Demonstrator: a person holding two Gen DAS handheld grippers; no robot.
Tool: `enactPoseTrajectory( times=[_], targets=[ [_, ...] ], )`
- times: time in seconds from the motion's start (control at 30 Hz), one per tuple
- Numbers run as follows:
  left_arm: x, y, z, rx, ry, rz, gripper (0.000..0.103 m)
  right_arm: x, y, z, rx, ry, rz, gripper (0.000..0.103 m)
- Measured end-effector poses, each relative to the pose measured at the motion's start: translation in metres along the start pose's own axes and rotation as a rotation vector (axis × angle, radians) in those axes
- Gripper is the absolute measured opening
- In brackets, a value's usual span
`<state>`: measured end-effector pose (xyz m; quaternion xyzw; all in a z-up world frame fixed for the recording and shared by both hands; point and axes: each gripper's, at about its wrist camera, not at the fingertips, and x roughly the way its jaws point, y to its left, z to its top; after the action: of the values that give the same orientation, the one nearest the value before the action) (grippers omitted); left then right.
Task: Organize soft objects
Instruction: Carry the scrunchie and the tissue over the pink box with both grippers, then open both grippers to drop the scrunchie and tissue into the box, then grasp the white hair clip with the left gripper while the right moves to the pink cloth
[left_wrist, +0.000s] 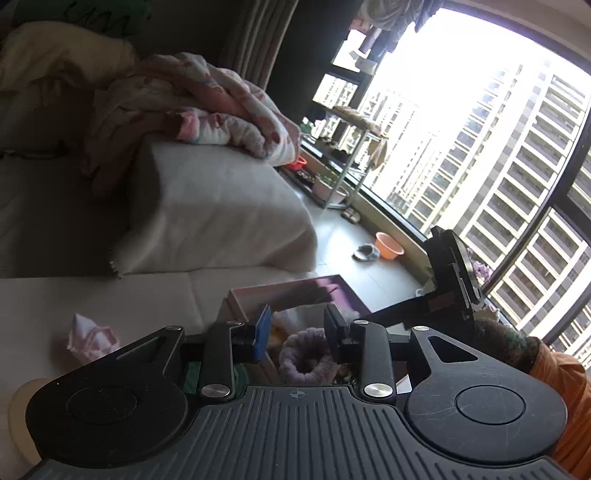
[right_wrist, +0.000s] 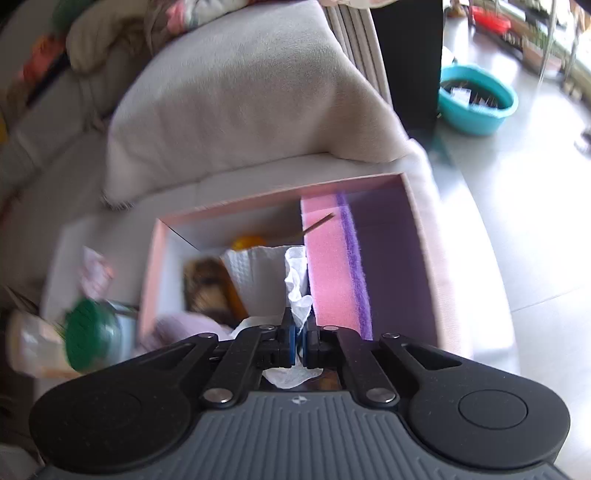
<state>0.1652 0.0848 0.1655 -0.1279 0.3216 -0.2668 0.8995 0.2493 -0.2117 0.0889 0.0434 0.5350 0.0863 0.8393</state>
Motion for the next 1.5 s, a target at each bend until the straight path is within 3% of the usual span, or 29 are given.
enactPoseTrajectory(
  times=[0.07, 0.1, 0.23, 0.3, 0.47, 0.53, 0.6, 0.77, 0.9, 0.97, 1.03, 1.13, 1.27, 1.4, 1.5],
  targets=[
    [-0.010, 0.007, -0.006, -0.009, -0.008, 0.005, 0.034, -0.002, 0.001, -0.003, -0.035, -0.008, -0.137, 0.004],
    [-0.014, 0.011, -0.009, -0.018, -0.012, 0.004, 0.034, -0.003, -0.002, -0.004, -0.046, -0.005, -0.138, 0.004],
    [-0.031, 0.028, -0.018, -0.047, -0.026, 0.012, 0.034, -0.012, -0.012, -0.005, 0.020, 0.055, 0.004, 0.042],
    [-0.042, 0.037, -0.022, -0.065, -0.043, 0.020, 0.034, -0.028, -0.003, -0.005, 0.000, 0.011, 0.021, 0.050],
    [-0.071, 0.061, -0.030, -0.127, -0.098, 0.044, 0.034, -0.070, 0.032, -0.007, -0.052, -0.120, 0.061, 0.050],
    [-0.080, 0.070, -0.035, -0.148, -0.111, 0.052, 0.034, -0.063, 0.046, -0.007, -0.063, -0.090, 0.113, 0.045],
    [-0.088, 0.076, -0.040, -0.162, -0.118, 0.059, 0.034, -0.042, 0.054, -0.009, -0.034, -0.006, 0.146, 0.040],
    [-0.104, 0.100, -0.052, -0.191, -0.124, 0.104, 0.034, 0.014, 0.045, -0.019, 0.046, 0.134, 0.035, 0.036],
    [-0.116, 0.133, -0.052, -0.206, -0.127, 0.178, 0.034, 0.005, 0.050, -0.019, 0.034, 0.170, 0.030, 0.039],
    [-0.118, 0.153, -0.048, -0.201, -0.108, 0.219, 0.034, -0.019, 0.059, -0.014, -0.038, 0.130, -0.002, 0.056],
    [-0.117, 0.169, -0.046, -0.177, -0.086, 0.252, 0.034, -0.045, 0.076, -0.010, -0.114, 0.067, -0.036, 0.064],
    [-0.109, 0.187, -0.048, -0.150, -0.019, 0.269, 0.034, -0.076, 0.096, 0.002, -0.198, 0.004, -0.082, 0.065],
    [-0.080, 0.207, -0.056, -0.160, 0.122, 0.206, 0.034, -0.101, 0.111, 0.018, -0.231, -0.075, -0.070, 0.065],
    [-0.049, 0.207, -0.065, -0.001, 0.247, 0.237, 0.034, -0.112, 0.125, 0.025, -0.248, -0.104, 0.000, 0.065],
    [-0.038, 0.201, -0.070, 0.168, 0.283, 0.253, 0.034, -0.108, 0.137, 0.025, -0.270, -0.082, 0.047, 0.065]
  ],
)
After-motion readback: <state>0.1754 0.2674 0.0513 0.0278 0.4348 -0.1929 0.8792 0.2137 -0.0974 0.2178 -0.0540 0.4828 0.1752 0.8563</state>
